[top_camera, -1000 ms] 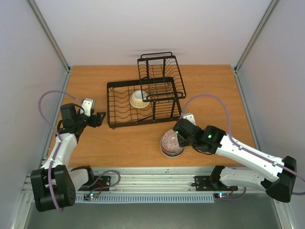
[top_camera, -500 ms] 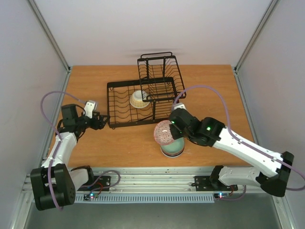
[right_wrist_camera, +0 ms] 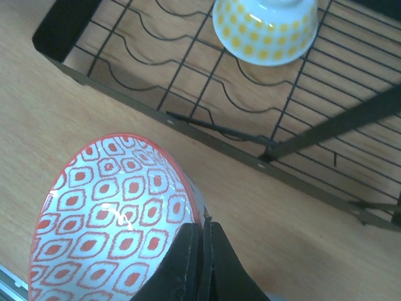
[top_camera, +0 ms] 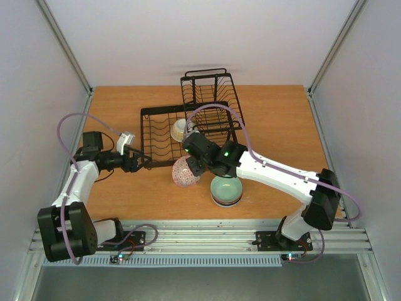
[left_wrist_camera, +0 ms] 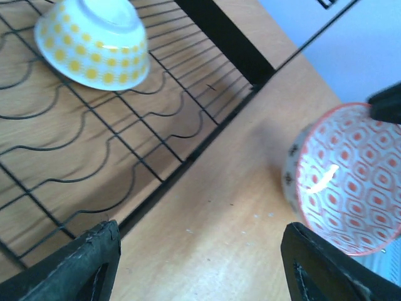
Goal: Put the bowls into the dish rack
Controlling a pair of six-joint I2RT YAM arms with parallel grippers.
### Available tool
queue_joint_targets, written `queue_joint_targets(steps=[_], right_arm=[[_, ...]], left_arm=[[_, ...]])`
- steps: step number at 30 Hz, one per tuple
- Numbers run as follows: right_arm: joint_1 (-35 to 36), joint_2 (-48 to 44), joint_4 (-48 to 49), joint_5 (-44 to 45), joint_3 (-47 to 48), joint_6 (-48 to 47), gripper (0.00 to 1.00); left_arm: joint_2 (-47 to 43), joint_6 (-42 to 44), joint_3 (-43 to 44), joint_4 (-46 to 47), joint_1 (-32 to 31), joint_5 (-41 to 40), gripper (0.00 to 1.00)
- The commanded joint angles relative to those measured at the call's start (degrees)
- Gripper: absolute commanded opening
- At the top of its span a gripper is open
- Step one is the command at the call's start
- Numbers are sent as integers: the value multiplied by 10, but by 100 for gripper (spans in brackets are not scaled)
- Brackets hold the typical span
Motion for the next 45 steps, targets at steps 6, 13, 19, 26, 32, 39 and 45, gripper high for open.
queue_joint_targets(steps=[6, 13, 19, 26, 32, 39, 45], right_arm=[[4, 70, 31, -9, 97, -33, 1], [3, 126, 32, -22, 166, -52, 1], [10, 148, 32, -41, 210, -61, 1], [19, 174, 30, -52, 246, -69, 1], [21, 183, 31, -56, 253, -70, 1], [21, 159, 42, -41, 217, -55, 13], [21, 53, 129, -81, 77, -21, 53]], left_arm=[[6, 81, 25, -100, -48, 18, 71], [-9, 77, 18, -94, -65, 1, 71], [-8, 75, 13, -82, -72, -8, 71], [-7, 77, 10, -79, -80, -16, 62], [-9, 76, 9, -77, -83, -24, 19], [-18, 68, 1, -57, -83, -48, 0], [-30, 85, -6, -63, -82, -28, 1]])
